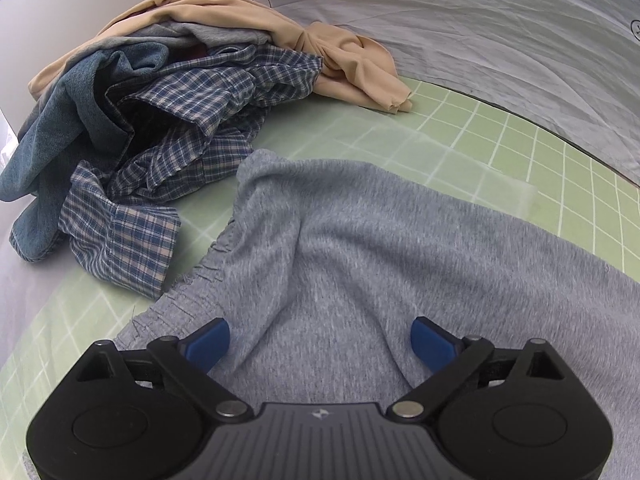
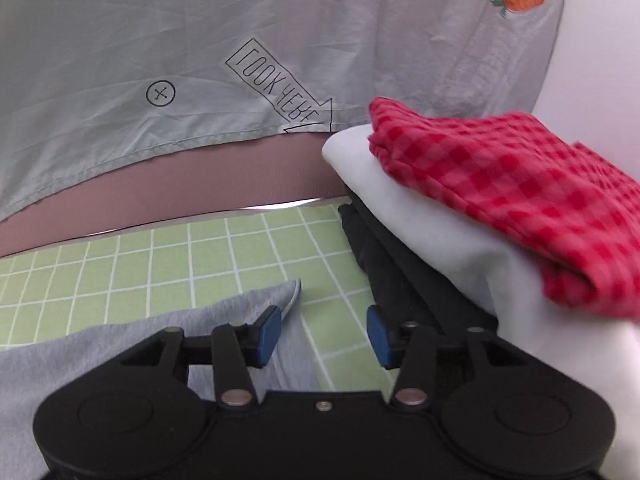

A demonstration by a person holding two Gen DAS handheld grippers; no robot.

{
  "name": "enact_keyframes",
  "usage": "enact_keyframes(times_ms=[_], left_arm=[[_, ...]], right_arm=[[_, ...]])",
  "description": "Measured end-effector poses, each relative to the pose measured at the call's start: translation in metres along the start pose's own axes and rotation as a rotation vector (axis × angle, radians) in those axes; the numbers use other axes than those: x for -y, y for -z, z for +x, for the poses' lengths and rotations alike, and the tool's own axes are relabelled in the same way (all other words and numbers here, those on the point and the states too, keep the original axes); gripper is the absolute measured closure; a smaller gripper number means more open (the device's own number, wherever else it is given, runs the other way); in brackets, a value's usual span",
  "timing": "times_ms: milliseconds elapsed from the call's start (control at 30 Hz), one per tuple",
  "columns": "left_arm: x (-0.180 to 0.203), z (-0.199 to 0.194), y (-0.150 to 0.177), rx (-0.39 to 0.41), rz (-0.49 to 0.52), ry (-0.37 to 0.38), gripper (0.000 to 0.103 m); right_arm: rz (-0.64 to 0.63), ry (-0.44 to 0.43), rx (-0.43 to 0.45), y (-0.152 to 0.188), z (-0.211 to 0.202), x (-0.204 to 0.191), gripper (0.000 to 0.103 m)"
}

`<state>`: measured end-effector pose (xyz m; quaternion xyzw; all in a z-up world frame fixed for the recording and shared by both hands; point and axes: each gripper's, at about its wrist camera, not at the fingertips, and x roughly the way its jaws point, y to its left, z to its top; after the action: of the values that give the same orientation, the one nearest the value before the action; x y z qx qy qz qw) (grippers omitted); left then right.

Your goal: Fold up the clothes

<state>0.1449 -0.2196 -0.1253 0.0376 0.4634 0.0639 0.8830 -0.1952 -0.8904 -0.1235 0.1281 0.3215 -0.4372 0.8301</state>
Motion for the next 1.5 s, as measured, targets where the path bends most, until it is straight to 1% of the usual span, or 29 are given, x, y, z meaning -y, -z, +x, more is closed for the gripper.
enact_keyframes(times_ms=[100,200,267,300,333,367,400,500,567,633,667,733,800,833,867,933,967,1000,1067,1100,1167,1233,1367,1433,1500], left_arm=[[0.0,0.0,0.001,0.001,-0.006,0.003,0.005],[-0.001,0.0,0.001,0.001,-0.015,0.002,0.005],[0.0,0.0,0.002,0.005,-0.012,-0.001,0.005],[0.0,0.0,0.002,0.006,-0.01,-0.001,0.005],[0.0,0.0,0.002,0.007,-0.008,0.002,0.005],[-0.001,0.001,0.002,0.005,-0.007,0.006,0.005],[-0.002,0.001,0.001,0.0,-0.006,0.011,0.005],[-0.005,0.0,0.0,-0.011,0.0,0.025,0.006],[-0.009,-0.006,0.0,-0.009,-0.002,0.032,0.006],[-0.014,-0.016,0.002,0.008,-0.003,0.038,0.006],[-0.016,-0.021,0.004,0.014,-0.003,0.041,0.006],[-0.021,-0.032,0.009,0.02,-0.005,0.047,0.006],[-0.025,-0.042,0.018,0.016,-0.005,0.06,0.006],[-0.026,-0.047,0.024,0.013,-0.001,0.068,0.006],[-0.027,-0.052,0.031,0.008,0.009,0.074,0.006],[-0.026,-0.062,0.047,-0.001,0.046,0.08,0.006],[-0.025,-0.066,0.055,-0.004,0.07,0.076,0.006],[-0.025,-0.071,0.064,-0.008,0.09,0.071,0.006],[-0.029,-0.08,0.082,-0.017,0.115,0.073,0.006],[-0.033,-0.084,0.09,-0.023,0.118,0.074,0.006],[-0.045,-0.092,0.105,-0.036,0.113,0.073,0.006],[-0.061,-0.098,0.116,-0.039,0.106,0.059,0.006],[-0.103,-0.107,0.127,-0.028,0.074,0.015,0.006],[-0.123,-0.109,0.132,-0.026,0.052,-0.002,0.006],[-0.143,-0.104,0.134,-0.036,0.012,0.0,0.006]], right_arm=[[0.065,-0.042,-0.046,0.02,-0.02,0.01,0.058],[0.054,-0.032,-0.087,0.038,-0.027,0.009,0.064],[0.045,-0.021,-0.107,0.048,-0.029,0.007,0.07],[0.041,-0.015,-0.117,0.053,-0.03,0.005,0.071],[0.039,-0.012,-0.121,0.056,-0.032,0.006,0.077],[0.029,-0.006,-0.123,0.056,-0.033,0.006,0.096],[0.017,0.001,-0.125,0.057,-0.034,0.006,0.101],[-0.057,0.043,-0.104,0.059,-0.039,0.007,0.102],[-0.054,0.072,-0.103,0.058,-0.043,0.015,0.103],[-0.063,0.168,-0.09,0.057,-0.046,0.023,0.103],[-0.076,0.192,-0.085,0.057,-0.048,0.027,0.103],[-0.043,0.194,-0.079,0.057,-0.055,0.037,0.102],[-0.002,0.113,-0.069,0.058,-0.068,0.038,0.099],[-0.005,0.081,-0.066,0.061,-0.076,0.032,0.086],[-0.011,0.054,-0.063,0.065,-0.084,0.025,0.079],[-0.026,0.008,-0.06,0.072,-0.099,0.009,0.077],[-0.035,-0.01,-0.062,0.076,-0.107,0.0,0.073],[-0.039,-0.024,-0.063,0.082,-0.116,-0.012,0.069],[-0.049,-0.037,-0.071,0.094,-0.135,-0.034,0.055],[-0.065,-0.038,-0.078,0.101,-0.145,-0.045,0.051],[-0.114,-0.042,-0.083,0.116,-0.168,-0.066,0.032],[-0.182,-0.05,-0.073,0.134,-0.192,-0.088,0.022],[-0.252,-0.077,-0.089,0.166,-0.233,-0.112,0.015],[-0.24,-0.086,-0.107,0.18,-0.247,-0.121,0.014],[-0.214,-0.1,-0.132,0.189,-0.256,-0.127,0.014]])
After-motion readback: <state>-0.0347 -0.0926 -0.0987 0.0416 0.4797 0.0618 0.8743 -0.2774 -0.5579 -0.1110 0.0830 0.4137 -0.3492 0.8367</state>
